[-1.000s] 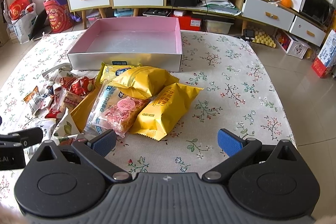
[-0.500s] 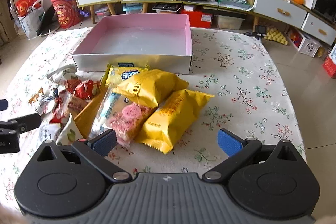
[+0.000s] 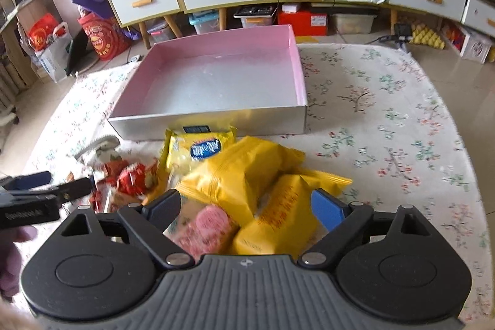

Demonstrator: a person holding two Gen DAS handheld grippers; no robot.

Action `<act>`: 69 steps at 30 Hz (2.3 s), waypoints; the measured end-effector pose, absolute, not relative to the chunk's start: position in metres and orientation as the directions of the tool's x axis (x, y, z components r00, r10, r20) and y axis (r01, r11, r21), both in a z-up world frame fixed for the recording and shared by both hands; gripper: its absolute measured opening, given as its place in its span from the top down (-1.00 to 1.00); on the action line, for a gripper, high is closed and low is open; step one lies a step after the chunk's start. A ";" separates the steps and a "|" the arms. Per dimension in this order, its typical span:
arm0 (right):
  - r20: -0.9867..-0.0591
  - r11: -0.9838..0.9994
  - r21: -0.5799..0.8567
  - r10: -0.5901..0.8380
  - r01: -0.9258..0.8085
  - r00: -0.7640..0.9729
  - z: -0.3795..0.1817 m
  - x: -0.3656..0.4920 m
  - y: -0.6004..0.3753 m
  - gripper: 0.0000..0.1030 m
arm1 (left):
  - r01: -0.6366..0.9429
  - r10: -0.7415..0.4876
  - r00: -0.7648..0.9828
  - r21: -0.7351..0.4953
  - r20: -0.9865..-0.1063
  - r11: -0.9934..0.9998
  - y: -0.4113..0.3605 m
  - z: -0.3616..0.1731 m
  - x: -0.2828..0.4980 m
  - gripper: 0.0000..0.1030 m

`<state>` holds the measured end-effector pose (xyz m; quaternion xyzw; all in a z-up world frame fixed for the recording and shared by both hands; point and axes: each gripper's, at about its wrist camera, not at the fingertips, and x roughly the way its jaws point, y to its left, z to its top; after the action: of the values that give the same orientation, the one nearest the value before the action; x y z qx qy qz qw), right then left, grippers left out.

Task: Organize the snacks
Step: 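Grasp the white pecan-kernel bag with the left tool while the right tool grasps a yellow waffle pack, then carry the pecan bag in the left tool while the right tool carries the yellow pack over the pink box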

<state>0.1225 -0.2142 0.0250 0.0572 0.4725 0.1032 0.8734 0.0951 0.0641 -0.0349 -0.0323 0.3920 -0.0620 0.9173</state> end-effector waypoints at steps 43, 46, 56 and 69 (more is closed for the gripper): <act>-0.798 0.981 0.174 0.189 -0.081 0.572 0.023 0.146 -0.219 0.94 | 0.005 -0.129 0.708 -0.178 -0.695 0.984 0.058 -0.041 0.119 0.48; -0.792 0.973 0.223 0.213 -0.054 0.572 0.027 0.146 -0.229 0.94 | 0.003 -0.150 0.697 -0.206 -0.701 0.978 0.061 -0.040 0.117 0.50; -0.799 0.936 0.352 0.305 -0.009 0.518 0.014 0.154 -0.237 0.06 | 0.018 -0.185 0.712 -0.246 -0.677 0.969 0.069 -0.051 0.120 -0.18; -0.852 0.966 0.241 0.255 -0.089 0.457 -0.010 0.157 -0.206 0.13 | -0.008 -0.234 0.710 -0.340 -0.664 0.940 0.076 -0.075 0.132 -0.20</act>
<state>0.1566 -0.2064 -0.0102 0.0812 0.5109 0.1011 0.8498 0.1316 0.0764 -0.0752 -0.1610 0.3755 -0.0619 0.9106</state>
